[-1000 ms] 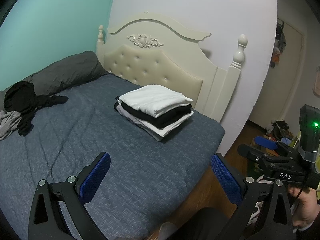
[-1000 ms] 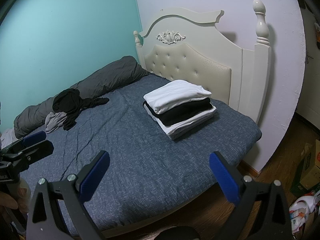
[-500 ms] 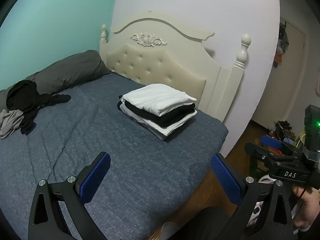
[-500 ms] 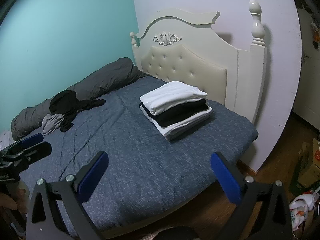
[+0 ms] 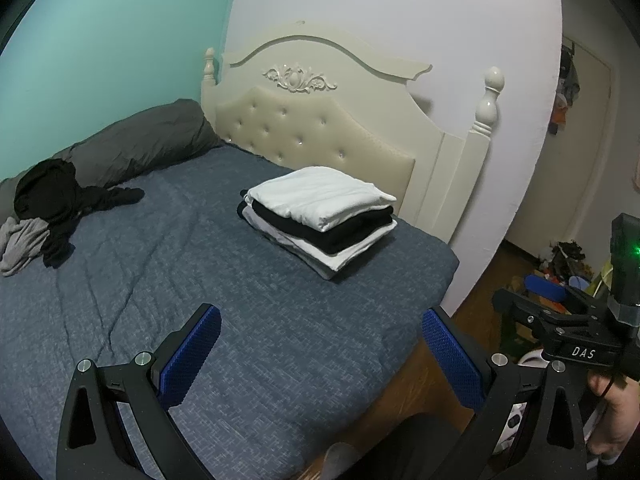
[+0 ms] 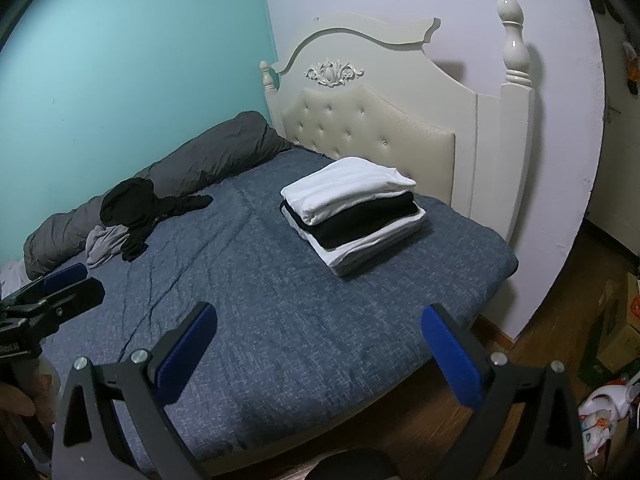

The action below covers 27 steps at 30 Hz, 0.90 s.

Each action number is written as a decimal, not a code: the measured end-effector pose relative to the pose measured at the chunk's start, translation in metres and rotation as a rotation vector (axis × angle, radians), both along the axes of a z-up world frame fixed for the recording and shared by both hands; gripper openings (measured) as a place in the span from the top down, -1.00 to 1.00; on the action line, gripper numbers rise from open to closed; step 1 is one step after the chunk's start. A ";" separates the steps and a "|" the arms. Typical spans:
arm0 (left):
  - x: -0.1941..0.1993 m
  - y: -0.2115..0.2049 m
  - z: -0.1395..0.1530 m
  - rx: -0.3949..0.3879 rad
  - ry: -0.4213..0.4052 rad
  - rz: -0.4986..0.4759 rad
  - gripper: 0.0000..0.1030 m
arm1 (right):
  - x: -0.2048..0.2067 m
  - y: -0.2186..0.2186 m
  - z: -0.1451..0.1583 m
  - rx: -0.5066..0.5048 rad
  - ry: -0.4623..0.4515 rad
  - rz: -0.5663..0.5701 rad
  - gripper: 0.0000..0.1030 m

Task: Fold clothes

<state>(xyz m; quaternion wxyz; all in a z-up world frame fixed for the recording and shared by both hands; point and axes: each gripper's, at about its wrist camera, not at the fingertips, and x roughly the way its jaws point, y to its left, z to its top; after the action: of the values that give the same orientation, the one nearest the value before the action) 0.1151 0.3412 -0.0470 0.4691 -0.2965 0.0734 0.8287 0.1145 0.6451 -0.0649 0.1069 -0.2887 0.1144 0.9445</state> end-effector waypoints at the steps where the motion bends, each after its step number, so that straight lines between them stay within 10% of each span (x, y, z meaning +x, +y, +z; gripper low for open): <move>1: 0.000 0.000 0.000 0.000 -0.002 0.003 -0.99 | 0.000 0.000 0.000 0.000 0.000 0.000 -0.99; 27: -0.001 0.003 -0.003 -0.005 -0.007 0.002 -0.99 | -0.001 0.002 -0.002 -0.002 -0.005 -0.001 -0.99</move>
<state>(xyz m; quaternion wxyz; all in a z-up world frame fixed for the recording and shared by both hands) 0.1144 0.3438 -0.0497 0.4678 -0.3005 0.0733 0.8279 0.1135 0.6470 -0.0665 0.1075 -0.2912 0.1150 0.9436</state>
